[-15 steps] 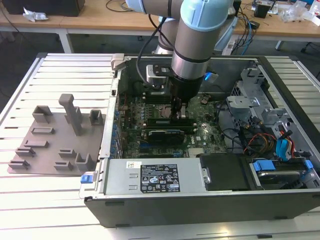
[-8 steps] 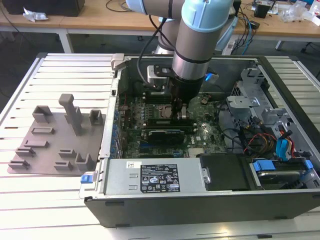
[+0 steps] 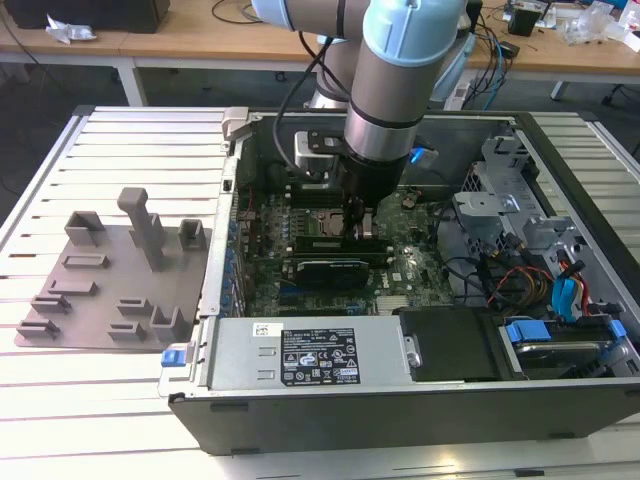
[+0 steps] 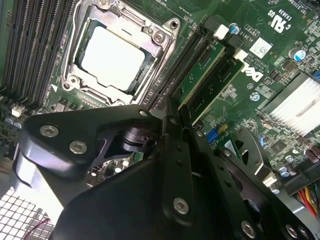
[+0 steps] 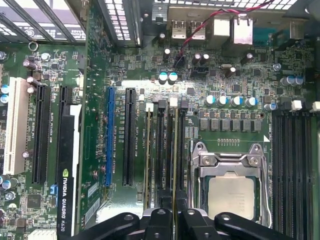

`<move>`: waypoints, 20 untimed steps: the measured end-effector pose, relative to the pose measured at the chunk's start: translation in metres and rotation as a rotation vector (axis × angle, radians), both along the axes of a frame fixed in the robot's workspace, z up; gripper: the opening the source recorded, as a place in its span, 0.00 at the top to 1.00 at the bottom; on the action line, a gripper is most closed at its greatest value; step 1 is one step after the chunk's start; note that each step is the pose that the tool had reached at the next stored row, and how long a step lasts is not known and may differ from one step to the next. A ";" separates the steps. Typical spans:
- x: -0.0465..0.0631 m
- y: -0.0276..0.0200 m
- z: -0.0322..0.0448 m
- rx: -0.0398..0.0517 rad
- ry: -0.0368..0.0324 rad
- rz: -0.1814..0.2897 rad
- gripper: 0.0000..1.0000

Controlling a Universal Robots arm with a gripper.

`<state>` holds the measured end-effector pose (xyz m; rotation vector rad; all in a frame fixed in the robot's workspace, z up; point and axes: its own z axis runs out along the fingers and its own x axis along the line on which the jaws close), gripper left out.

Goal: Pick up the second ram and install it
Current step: 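Insert the second ram into the second slot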

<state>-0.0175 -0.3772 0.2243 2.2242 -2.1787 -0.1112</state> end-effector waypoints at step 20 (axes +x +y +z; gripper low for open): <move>0.000 0.0063 0.0330 -0.0093 -0.0008 0.000 0.90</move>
